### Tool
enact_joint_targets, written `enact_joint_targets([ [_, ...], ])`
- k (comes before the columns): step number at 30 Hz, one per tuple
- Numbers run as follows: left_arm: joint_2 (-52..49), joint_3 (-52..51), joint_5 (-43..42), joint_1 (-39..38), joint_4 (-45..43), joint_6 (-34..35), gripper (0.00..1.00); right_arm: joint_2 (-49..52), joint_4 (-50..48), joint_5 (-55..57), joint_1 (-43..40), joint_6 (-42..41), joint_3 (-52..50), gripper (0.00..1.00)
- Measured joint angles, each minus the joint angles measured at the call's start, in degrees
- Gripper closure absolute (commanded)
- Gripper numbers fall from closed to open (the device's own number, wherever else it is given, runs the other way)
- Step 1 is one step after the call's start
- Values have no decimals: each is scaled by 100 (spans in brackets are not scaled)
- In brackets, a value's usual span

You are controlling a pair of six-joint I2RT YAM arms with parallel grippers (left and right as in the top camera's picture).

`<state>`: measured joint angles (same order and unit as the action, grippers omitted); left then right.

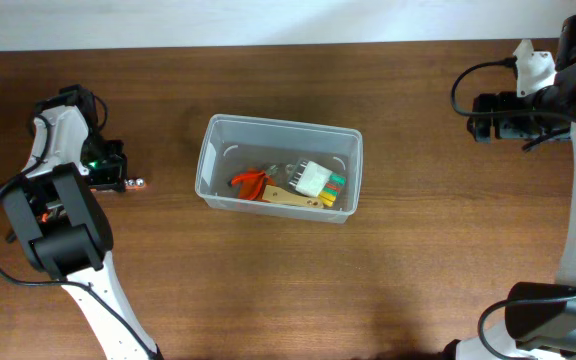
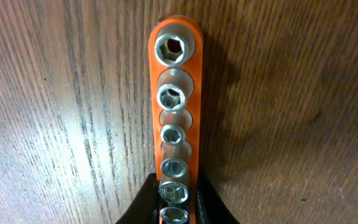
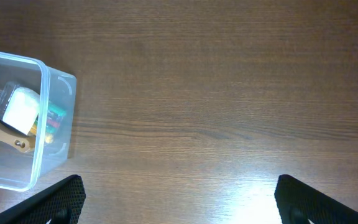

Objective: Pack container
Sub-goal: 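Move the left gripper to the orange socket strip and grasp it, then lift the socket strip and carry it over the container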

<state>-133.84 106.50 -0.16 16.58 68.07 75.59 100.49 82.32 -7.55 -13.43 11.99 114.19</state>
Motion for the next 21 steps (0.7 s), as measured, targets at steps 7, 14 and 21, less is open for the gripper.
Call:
enact_joint_targets([
  [7, -26, 70, 2, 0, 90, -761, 98, 0, -2, 0, 0, 0, 0, 1],
  [14, -39, 662, 90, -24, 254, -2212, 98, 0, -2, 0, 0, 2, 0, 2],
  [21, 614, 1460, 39, -466, 260, -4516, 98, 0, -2, 0, 0, 0, 0, 1],
])
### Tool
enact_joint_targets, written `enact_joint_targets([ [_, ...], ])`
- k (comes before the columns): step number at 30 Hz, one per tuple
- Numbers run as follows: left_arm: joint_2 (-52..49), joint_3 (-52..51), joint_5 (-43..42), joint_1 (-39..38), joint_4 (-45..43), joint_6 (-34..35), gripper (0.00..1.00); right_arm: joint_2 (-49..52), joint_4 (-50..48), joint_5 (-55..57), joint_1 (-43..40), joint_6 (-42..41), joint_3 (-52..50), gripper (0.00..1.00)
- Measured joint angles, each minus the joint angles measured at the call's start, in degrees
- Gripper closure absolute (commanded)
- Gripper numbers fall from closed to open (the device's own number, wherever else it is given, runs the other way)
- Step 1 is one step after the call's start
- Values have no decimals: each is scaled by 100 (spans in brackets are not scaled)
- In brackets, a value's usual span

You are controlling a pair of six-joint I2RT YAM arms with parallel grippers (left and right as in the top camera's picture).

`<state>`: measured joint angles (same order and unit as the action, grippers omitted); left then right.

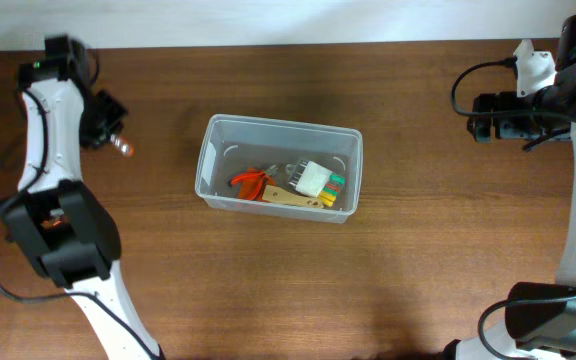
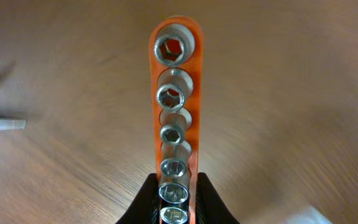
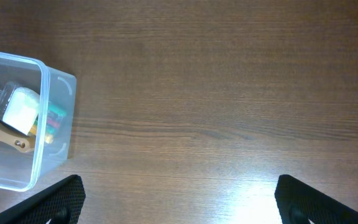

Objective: Pack container
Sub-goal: 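Lift the socket strip and carry it over the container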

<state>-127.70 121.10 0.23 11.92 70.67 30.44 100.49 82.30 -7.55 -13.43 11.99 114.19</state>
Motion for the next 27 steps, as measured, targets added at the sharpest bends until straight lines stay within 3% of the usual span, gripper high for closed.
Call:
enact_joint_targets([
  [8, 1058, 573, -529, -1526, 90, -3585, 98, 0, 0, 0, 0, 2, 0, 1],
  [16, 1084, 586, -688, -2959, 236, -7178, 98, 0, 0, 0, 0, 4, 0, 2],
  [20, 977, 588, -695, -3307, 212, -8207, 98, 0, -2, 0, 0, 9, 0, 1],
  [27, 85, 588, -710, -3545, 507, -8780, 98, 0, -2, 0, 0, 7, 0, 2],
])
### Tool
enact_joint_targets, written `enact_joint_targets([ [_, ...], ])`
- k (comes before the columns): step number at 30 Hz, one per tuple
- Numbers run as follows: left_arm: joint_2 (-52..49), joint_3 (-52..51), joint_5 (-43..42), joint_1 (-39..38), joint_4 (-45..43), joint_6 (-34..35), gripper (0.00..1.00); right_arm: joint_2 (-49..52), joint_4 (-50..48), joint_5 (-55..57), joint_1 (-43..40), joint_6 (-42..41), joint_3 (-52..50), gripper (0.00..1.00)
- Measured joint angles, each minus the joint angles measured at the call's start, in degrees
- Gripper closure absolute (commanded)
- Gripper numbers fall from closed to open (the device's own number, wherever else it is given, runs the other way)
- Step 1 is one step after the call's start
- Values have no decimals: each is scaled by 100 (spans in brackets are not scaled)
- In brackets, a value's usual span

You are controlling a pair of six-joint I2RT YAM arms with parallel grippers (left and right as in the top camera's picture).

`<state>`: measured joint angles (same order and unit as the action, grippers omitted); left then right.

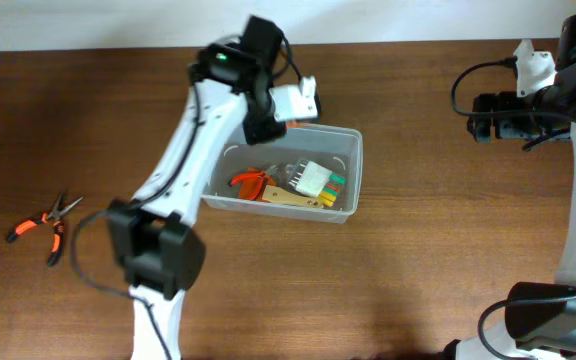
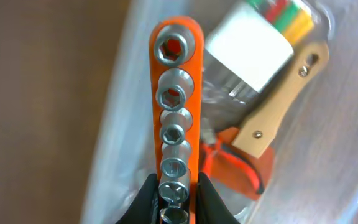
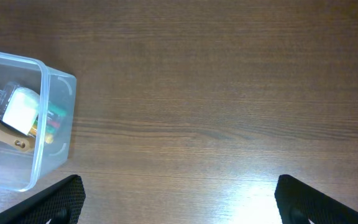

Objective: Pack container
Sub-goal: 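Lift the socket strip and carry it over the container, then lower the socket strip into the container and release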

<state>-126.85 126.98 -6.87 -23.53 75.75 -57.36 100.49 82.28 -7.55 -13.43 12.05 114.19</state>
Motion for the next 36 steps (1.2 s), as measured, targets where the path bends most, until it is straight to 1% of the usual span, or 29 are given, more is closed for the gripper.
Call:
enact_joint_targets([
  [4, -612, -2, 0, -63, 103, -59, 98, 0, 2, 0, 0, 0, 0, 2],
  [5, -699, -2, 0, -70, 138, -59, 98, 0, -2, 0, 0, -4, 0, 0],
  [8, -833, -13, 0, -74, 251, -63, 97, 0, 0, -2, 0, -4, 0, 2],
  [10, -850, -17, -2, -74, 273, -74, 90, 0, 0, 0, 0, -4, 0, 2],
  [14, -868, -17, -2, -74, 275, -76, 83, 0, 0, 0, 0, -4, 0, 1],
  [16, -911, -17, -2, -74, 295, -81, 77, 0, 0, 0, 0, -7, 0, 2],
  [19, -1034, -22, -2, -74, 361, -87, 74, 0, 0, 0, 0, -7, 0, 1],
  [21, -1137, -24, -4, -74, 374, -98, 66, 0, 0, 0, 0, -7, 0, 1],
  [24, -1204, -35, -4, -74, 378, -116, 64, 0, 0, 0, 0, -2, 0, 2],
  [26, -1204, -35, -4, -74, 378, -118, 61, 0, 0, 0, 0, -4, 0, 2],
  [31, -1202, -33, 9, -74, 573, -111, 60, 0, 0, 0, 0, -2, 0, 1],
  [33, -1191, -31, 83, -74, 592, -33, 55, 0, 0, -2, 0, -7, 0, 1],
  [35, -1132, -24, 197, -72, 605, 79, 39, 0, -2, 0, 0, -2, 0, 2],
  [36, -1062, -20, 282, -68, 621, 170, 28, 0, 0, 0, 0, -2, 0, 2],
])
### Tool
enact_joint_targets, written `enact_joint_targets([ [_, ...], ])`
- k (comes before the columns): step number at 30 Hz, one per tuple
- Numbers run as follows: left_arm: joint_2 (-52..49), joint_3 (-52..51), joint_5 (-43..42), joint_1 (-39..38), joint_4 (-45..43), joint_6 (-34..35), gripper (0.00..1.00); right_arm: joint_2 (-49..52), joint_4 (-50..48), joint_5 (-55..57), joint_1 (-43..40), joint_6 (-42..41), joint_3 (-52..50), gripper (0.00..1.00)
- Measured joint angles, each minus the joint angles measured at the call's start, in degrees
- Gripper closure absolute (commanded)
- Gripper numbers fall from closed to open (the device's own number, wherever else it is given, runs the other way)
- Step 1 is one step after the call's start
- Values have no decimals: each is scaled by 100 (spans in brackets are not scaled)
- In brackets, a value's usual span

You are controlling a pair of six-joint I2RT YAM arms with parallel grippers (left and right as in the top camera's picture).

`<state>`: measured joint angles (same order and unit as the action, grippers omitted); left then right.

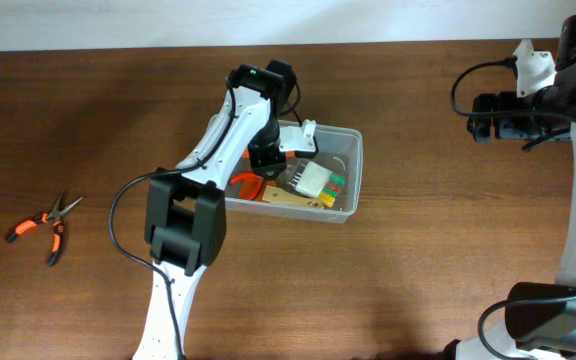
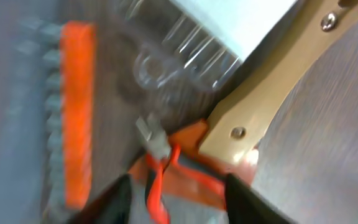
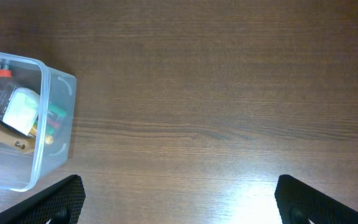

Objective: Pack container
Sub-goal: 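Lower the socket strip into the container and release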

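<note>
The clear plastic container [image 1: 356, 172] stands mid-table. My left gripper [image 1: 268, 152] is down inside it, open [image 2: 176, 202], with nothing between its fingers. The orange socket rail [image 2: 76, 112] lies loose by the container wall, blurred, and shows also in the right wrist view, socket rail. Around it lie orange cutters [image 2: 166, 168], a wooden-handled tool [image 2: 272, 81] and a white packet [image 1: 311, 180]. My right gripper [image 1: 480, 117] hangs open [image 3: 179, 202] over bare table at the far right, away from the container [image 3: 42, 118].
Orange-handled pliers [image 1: 43, 225] lie on the wooden table near the left edge. The left arm [image 1: 218, 140] stretches over the table from the front left to the container. The right arm's base [image 1: 548, 310] stands at the front right.
My left gripper was shut on the socket rail just above the container. Now it is open lower inside, and the rail lies in the container. The right arm has not moved.
My left gripper was shut on the socket rail lying on the table at the left. Then it held the rail raised at the back left, then over the container. Now the rail rests inside and the gripper is open.
</note>
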<state>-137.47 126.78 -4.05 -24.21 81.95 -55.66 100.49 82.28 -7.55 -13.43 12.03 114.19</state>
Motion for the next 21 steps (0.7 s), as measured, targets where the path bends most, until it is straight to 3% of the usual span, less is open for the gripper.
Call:
enact_joint_targets([
  [1, 109, 9, 94, 7, 35, 101, 17, 0, 0, 0, 0, -2, 0, 1],
  [2, 245, 31, 188, 22, 72, 181, 0, 0, 0, 0, 0, -2, 0, 1],
  [7, 1604, 184, 562, 470, 350, 1185, 1, 0, 0, 0, 0, -2, 0, 2],
  [15, 3272, 328, 691, 2465, 990, 2844, 1, 0, 2, 0, 2, -2, 0, 2],
  [21, 4212, 96, 627, 3475, 984, 3630, 1, 0, 2, 0, 0, 0, 0, 1],
])
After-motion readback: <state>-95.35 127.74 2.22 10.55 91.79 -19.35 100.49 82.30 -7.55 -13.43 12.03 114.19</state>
